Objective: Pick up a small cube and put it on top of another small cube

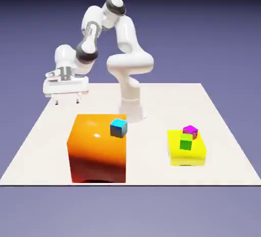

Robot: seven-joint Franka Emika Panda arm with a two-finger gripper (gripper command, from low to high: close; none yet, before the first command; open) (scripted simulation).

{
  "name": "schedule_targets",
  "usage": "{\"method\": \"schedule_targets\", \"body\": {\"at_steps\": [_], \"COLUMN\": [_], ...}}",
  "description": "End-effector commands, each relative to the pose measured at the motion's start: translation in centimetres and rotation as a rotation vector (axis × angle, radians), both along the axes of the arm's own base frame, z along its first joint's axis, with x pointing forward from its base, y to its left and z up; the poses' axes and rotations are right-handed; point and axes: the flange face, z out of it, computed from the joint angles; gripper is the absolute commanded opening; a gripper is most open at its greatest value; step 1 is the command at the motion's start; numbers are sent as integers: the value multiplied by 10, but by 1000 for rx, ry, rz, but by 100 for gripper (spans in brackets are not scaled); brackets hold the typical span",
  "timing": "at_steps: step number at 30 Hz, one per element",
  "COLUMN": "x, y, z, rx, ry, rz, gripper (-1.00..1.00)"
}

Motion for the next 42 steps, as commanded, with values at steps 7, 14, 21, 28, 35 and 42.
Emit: {"method": "schedule_targets", "body": {"at_steps": [7, 14, 21, 28, 35, 42], "x": [-35, -65, -88, -62, -70, -69], "y": [-1, 20, 60, 79, 74, 57], "z": [-65, -130, -190, -223, -215, -183], "rx": [41, 81, 117, 118, 117, 147], "ry": [-70, -163, -276, -299, -300, -204], "rz": [69, 131, 177, 181, 180, 188], "gripper": [0, 0, 0, 0, -100, -100]}}
